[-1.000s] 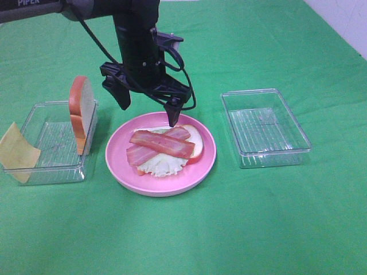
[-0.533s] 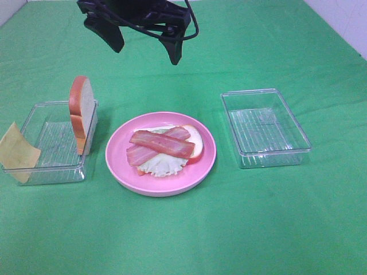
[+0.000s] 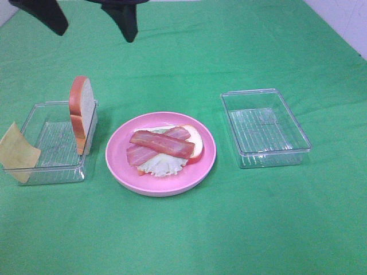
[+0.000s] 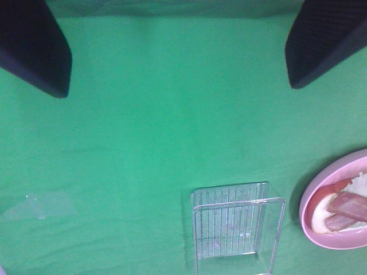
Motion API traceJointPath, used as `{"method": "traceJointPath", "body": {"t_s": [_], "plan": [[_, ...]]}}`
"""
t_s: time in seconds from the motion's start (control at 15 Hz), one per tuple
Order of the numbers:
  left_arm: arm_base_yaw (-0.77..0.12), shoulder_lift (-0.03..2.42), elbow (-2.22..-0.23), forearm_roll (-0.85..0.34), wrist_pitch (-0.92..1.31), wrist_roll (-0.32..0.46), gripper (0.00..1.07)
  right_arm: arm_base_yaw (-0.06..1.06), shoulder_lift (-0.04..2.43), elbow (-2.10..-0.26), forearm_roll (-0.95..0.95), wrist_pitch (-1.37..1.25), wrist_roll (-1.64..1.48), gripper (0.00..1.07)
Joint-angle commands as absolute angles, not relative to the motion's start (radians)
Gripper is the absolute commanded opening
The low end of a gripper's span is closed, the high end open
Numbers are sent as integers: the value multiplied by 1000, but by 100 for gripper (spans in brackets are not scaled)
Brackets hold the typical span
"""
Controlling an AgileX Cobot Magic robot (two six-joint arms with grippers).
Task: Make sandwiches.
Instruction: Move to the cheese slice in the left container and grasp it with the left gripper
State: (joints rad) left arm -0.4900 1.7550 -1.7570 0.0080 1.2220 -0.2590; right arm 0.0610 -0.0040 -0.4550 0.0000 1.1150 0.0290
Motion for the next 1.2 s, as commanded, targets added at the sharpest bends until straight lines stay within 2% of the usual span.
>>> {"method": "traceJointPath", "body": {"t_s": [0.07, 0.13, 0.27, 0.67, 0.87, 1.2], "plan": [[-413, 1746, -1701, -36, 1320, -272, 100, 60, -35, -453, 0, 1102, 26, 96], [-346, 1741, -1646, -82, 1320, -265, 100, 60, -35, -453, 0, 1102, 26, 96], [-311, 1727, -1603, -85, 1320, -258, 100, 60, -35, -453, 0, 1102, 26, 96], [-277, 1710, -1565, 0, 1320, -238, 100, 60, -35, -453, 0, 1102, 26, 96], [-161, 1715, -1524, -33, 1320, -207, 100, 60, -35, -453, 0, 1102, 26, 96], [-44, 1718, -1399, -28, 1320, -157, 100, 60, -35, -453, 0, 1102, 26, 96]]}}
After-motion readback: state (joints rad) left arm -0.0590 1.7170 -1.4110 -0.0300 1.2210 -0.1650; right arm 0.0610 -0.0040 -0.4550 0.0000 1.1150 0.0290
